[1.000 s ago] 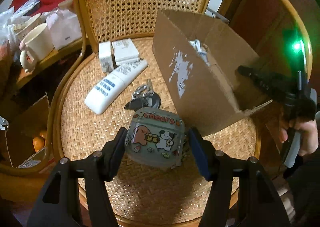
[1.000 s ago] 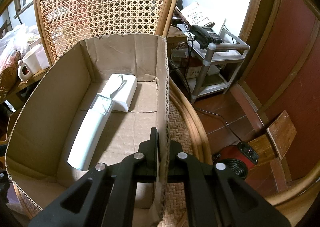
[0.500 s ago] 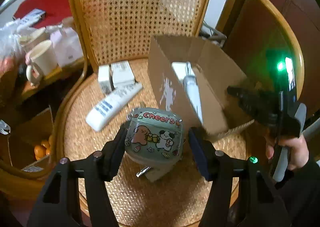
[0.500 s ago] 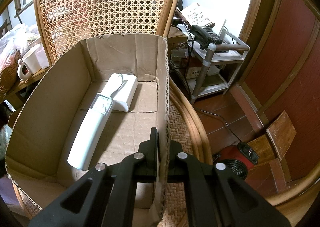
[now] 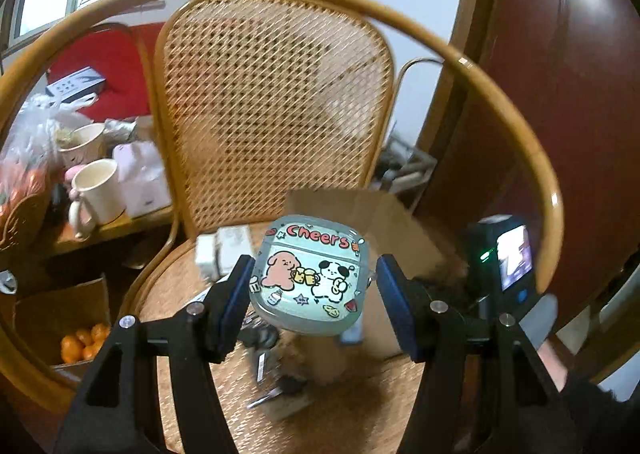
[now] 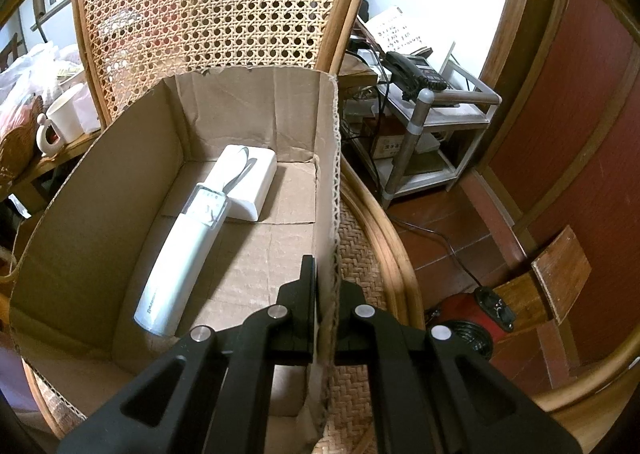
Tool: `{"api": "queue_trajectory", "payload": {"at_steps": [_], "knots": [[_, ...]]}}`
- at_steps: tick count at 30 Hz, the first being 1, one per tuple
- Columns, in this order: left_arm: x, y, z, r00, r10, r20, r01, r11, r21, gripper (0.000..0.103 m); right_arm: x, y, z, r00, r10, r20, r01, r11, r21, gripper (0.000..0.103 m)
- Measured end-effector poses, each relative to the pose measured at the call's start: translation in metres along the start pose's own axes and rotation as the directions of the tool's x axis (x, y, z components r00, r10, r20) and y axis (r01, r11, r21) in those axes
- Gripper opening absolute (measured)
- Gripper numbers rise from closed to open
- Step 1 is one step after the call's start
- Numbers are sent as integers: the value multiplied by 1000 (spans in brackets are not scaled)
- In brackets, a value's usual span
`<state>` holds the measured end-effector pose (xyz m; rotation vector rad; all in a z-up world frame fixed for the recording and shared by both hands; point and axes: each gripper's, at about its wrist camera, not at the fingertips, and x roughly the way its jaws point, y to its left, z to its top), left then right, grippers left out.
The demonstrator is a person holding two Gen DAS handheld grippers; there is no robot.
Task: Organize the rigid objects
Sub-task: 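Lift the cartoon keychain case with the left gripper over the box, then lower the case into the box and open the left gripper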
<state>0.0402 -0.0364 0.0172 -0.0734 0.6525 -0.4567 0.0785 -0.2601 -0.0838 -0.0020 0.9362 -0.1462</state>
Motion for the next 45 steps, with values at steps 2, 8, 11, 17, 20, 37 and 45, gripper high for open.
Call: {"api": "queue_trajectory", "payload": {"at_steps": [2, 8, 11, 17, 20, 37, 45], "knots": [[1, -5, 3, 1000, -12, 15, 12, 1000, -5, 61, 0, 0, 0, 1000, -1, 2, 1, 1000, 0, 6], [6, -16, 9, 998, -57, 32, 58, 998, -17, 61, 0, 1, 0, 1000, -3, 11, 3, 1000, 3, 6], [10, -21, 8, 997, -71, 31, 71, 997, -10, 61, -1, -1, 0, 1000, 3, 17, -4, 1000, 25, 6], [19, -31, 5, 993, -114, 13, 115, 993, -22, 61, 0, -1, -1, 1000, 6, 16, -7, 999, 39, 6], [29, -39, -1, 996, -90, -28, 91, 996, 18, 61, 0, -1, -1, 1000, 8, 15, -9, 999, 43, 6], [65, -50, -18, 980, -25, -195, 41, 996, 76, 61, 1, 1, -2, 1000, 17, 11, -17, 999, 38, 6], [73, -50, -23, 971, -7, -239, 30, 995, 90, 61, 1, 0, -2, 1000, 16, 12, -16, 999, 38, 6]]}}
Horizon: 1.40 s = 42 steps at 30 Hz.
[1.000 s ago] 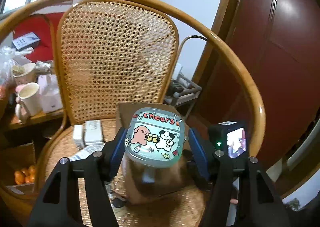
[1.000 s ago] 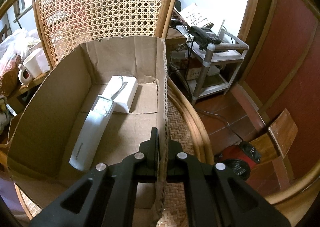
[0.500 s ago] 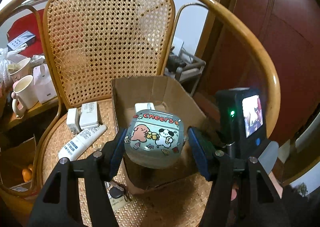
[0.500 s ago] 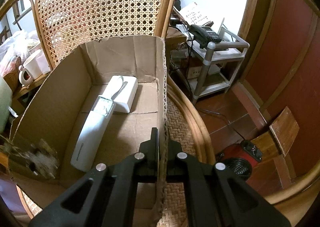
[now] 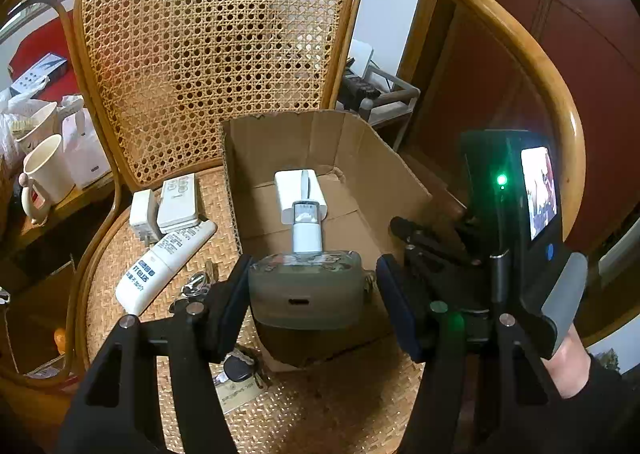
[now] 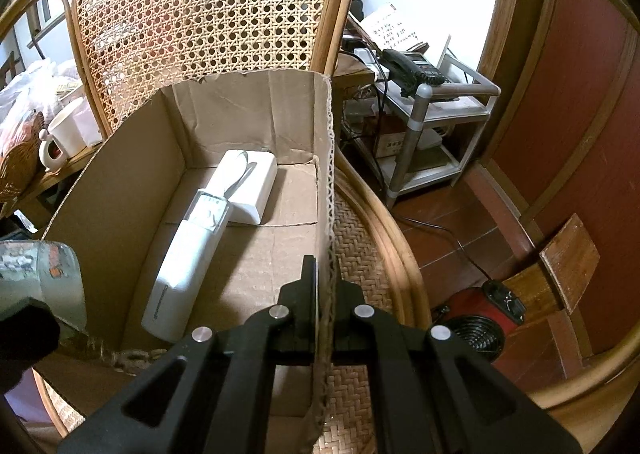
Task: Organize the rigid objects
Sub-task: 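Lower the case into the box and open the left gripper, then move the left gripper back to the black key fob on the seat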
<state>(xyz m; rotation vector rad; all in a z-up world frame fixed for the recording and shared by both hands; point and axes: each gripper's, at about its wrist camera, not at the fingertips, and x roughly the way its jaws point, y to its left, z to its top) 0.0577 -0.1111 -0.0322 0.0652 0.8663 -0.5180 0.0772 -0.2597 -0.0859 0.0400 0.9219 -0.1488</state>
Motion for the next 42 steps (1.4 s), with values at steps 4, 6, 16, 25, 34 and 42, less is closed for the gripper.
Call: {"api": "queue_trajectory", "payload": {"at_steps": [4, 6, 16, 25, 34, 42], "knots": [[-6, 1, 1, 1000, -4, 16, 4, 1000, -10, 62, 0, 0, 0, 1000, 1, 0, -1, 1000, 0, 6], [-10, 3, 2, 1000, -15, 25, 16, 1000, -20, 63, 0, 0, 0, 1000, 1, 0, -1, 1000, 1, 6], [-30, 19, 0, 995, 61, 74, -58, 998, -35, 98, 0, 1, -1, 1000, 4, -2, -4, 1000, 1, 6], [-38, 58, -5, 985, 153, 85, -143, 983, -113, 101, 0, 1, -1, 1000, 4, -2, -4, 1000, 1, 6], [-21, 98, -15, 973, 222, -62, -227, 968, -108, 101, 1, 1, -1, 1000, 5, -4, -5, 1000, 2, 6], [8, 119, -24, 954, 271, -130, -278, 960, -39, 101, 1, 1, -1, 1000, 3, -4, -3, 1000, -1, 6]]}}
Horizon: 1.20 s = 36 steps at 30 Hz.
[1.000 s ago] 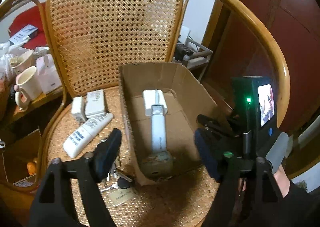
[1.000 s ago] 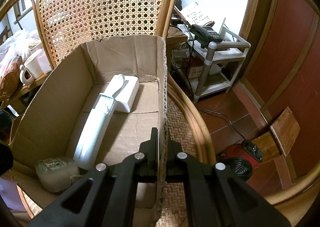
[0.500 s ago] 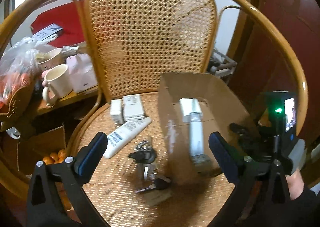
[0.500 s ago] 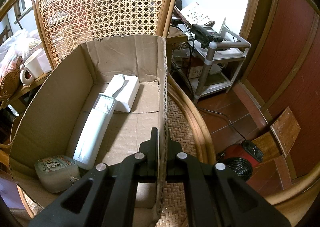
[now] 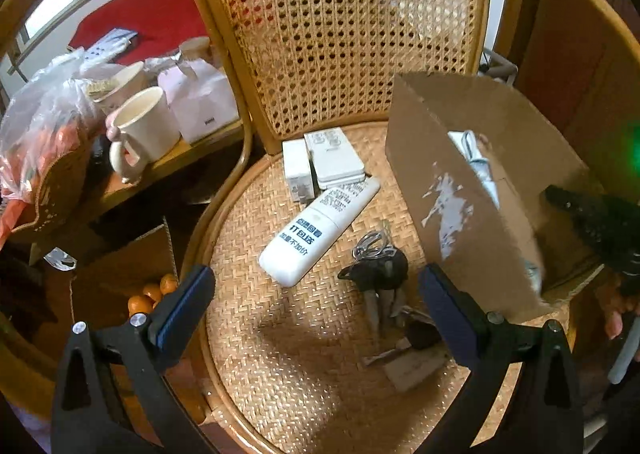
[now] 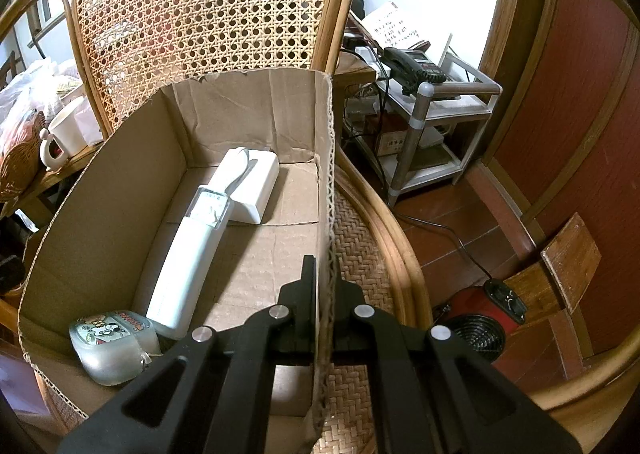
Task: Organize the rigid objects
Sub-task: 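Move the left gripper back to the black key fob on the seat, then close the left gripper on the black key fob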
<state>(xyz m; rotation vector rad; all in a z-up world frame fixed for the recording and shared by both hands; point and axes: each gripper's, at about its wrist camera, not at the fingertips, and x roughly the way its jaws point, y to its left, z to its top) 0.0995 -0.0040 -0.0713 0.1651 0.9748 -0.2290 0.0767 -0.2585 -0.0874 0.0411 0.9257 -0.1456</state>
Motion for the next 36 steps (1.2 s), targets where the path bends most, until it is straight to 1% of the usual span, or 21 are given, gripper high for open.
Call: {"api": "queue_trajectory", "payload": {"at_steps": [4, 7, 11, 14, 16, 21, 24, 27, 31, 34, 36], "knots": [[18, 0, 2, 998, -45, -32, 45, 999, -5, 101, 0, 1, -1, 1000, -3, 1, 3, 1000, -2, 6], [29, 0, 4, 996, -79, -38, 79, 997, -3, 101, 0, 1, -1, 1000, -2, 0, 2, 1000, -2, 6], [40, -1, 5, 994, -101, -51, 102, 995, 14, 101, 0, 1, -1, 1000, -2, 0, 2, 1000, -3, 6], [50, -2, 4, 994, -84, -66, 88, 995, 48, 101, 0, 1, -1, 1000, -2, 0, 2, 1000, -2, 6], [57, -2, 3, 993, -85, -83, 91, 994, 59, 101, 0, 1, 0, 1000, -2, -1, 2, 1000, -4, 6], [62, 0, 1, 987, -124, -99, 130, 990, 54, 101, 0, 1, 0, 1000, 0, -4, 0, 1000, -5, 6], [59, 1, 1, 985, -155, -82, 159, 986, 51, 100, 0, 1, 0, 1000, 1, -7, -1, 1000, -3, 6], [56, -5, 1, 981, -180, -69, 186, 979, 87, 99, 0, 0, 1, 1000, 2, -7, -2, 1000, -3, 6], [56, -22, -1, 983, -166, -76, 177, 968, 178, 99, 0, 0, 1, 1000, 1, -7, -1, 1000, -3, 6], [60, -27, -3, 979, -178, -101, 195, 961, 197, 97, 1, 0, 1, 1000, -1, -9, 1, 1000, 0, 6], [63, -26, -2, 979, -172, -108, 191, 960, 203, 94, 1, 0, 1, 1000, 3, -11, -3, 1000, 2, 6]]}}
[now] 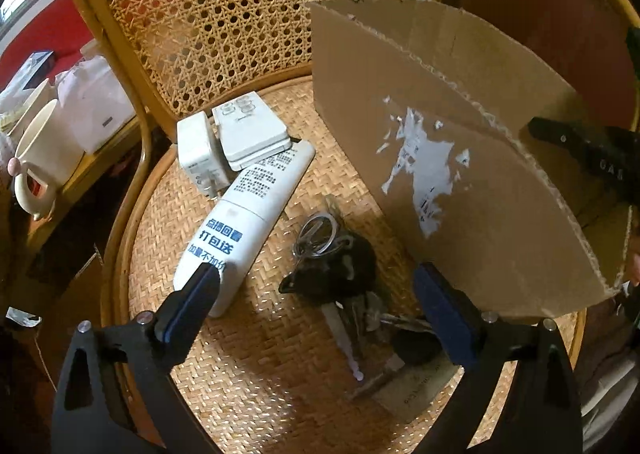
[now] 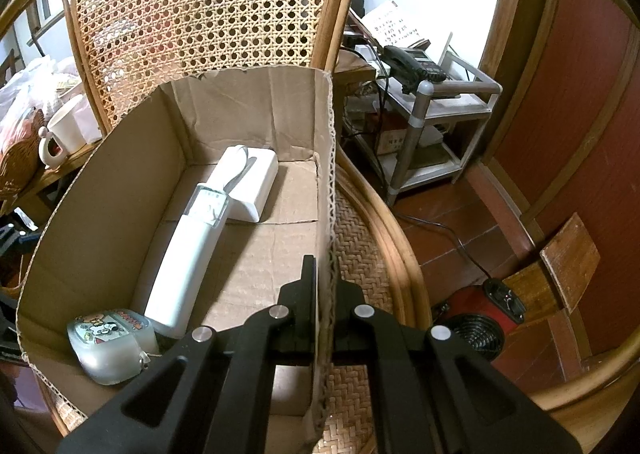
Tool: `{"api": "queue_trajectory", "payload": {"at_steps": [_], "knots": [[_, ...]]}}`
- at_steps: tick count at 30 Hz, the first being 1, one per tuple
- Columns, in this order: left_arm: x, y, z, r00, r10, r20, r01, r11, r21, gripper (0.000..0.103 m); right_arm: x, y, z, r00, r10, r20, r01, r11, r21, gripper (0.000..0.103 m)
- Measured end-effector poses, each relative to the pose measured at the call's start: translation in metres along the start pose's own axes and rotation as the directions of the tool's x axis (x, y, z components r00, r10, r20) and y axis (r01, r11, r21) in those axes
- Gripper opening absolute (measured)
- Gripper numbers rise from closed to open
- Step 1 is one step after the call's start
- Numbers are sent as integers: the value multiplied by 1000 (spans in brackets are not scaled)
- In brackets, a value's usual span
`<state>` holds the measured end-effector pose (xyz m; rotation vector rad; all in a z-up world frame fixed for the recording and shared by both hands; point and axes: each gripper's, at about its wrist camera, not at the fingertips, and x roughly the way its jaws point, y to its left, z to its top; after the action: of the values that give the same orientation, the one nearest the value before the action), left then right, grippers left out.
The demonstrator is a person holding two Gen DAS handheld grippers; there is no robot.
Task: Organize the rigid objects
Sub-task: 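Close the left gripper on the black key fob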
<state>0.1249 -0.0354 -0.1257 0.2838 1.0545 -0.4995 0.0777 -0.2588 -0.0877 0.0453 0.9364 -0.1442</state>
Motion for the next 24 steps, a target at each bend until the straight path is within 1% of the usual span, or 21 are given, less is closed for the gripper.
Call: {"api": "queue_trajectory", "payload": {"at_steps": [2, 4, 6, 9, 13, 14, 15, 16, 18, 19, 20, 22, 24], "knots": [[3, 1, 0, 1000, -3, 0, 3, 1000, 7, 85, 0, 1, 0, 1000, -1, 0, 1, 1000, -2, 6], [8, 1, -1, 999, -34, -11, 34, 999, 9, 81, 0, 1, 0, 1000, 0, 0, 0, 1000, -1, 6], [14, -2, -2, 999, -41, -28, 42, 999, 25, 81, 0, 1, 0, 1000, -1, 0, 1, 1000, -3, 6], [22, -11, -4, 999, -21, -44, 25, 997, 79, 79, 0, 1, 0, 1000, -1, -1, 1, 1000, -1, 6], [25, -10, -5, 999, -31, -45, 34, 998, 59, 78, 1, 1, 1, 1000, 5, -3, -5, 1000, 5, 6], [25, -10, -5, 999, -32, -42, 34, 998, 58, 77, 1, 1, 1, 1000, 4, -3, -4, 1000, 4, 6], [25, -10, -6, 999, -36, -40, 38, 998, 56, 73, 0, 2, 1, 1000, 3, -2, -3, 1000, 3, 6], [24, -9, -5, 998, -53, -35, 54, 998, 42, 64, 0, 1, 1, 1000, 5, -2, -5, 1000, 5, 6], [22, -9, -4, 998, -36, -42, 37, 999, 31, 52, 0, 1, 1, 1000, 5, -3, -5, 1000, 5, 6], [22, -7, -1, 998, -35, -58, 35, 999, -5, 41, 0, 1, 1, 1000, 5, -3, -5, 1000, 4, 6], [21, -5, 1, 997, -33, -67, 31, 999, -30, 37, 0, 1, 0, 1000, 5, -3, -5, 1000, 3, 6], [20, 2, 4, 995, -71, -74, 64, 994, -92, 31, 0, 0, 1, 1000, 5, -2, -5, 1000, 3, 6], [18, 4, 6, 994, -78, -76, 70, 992, -104, 30, 0, -1, 2, 1000, 6, -2, -6, 1000, 1, 6]]}}
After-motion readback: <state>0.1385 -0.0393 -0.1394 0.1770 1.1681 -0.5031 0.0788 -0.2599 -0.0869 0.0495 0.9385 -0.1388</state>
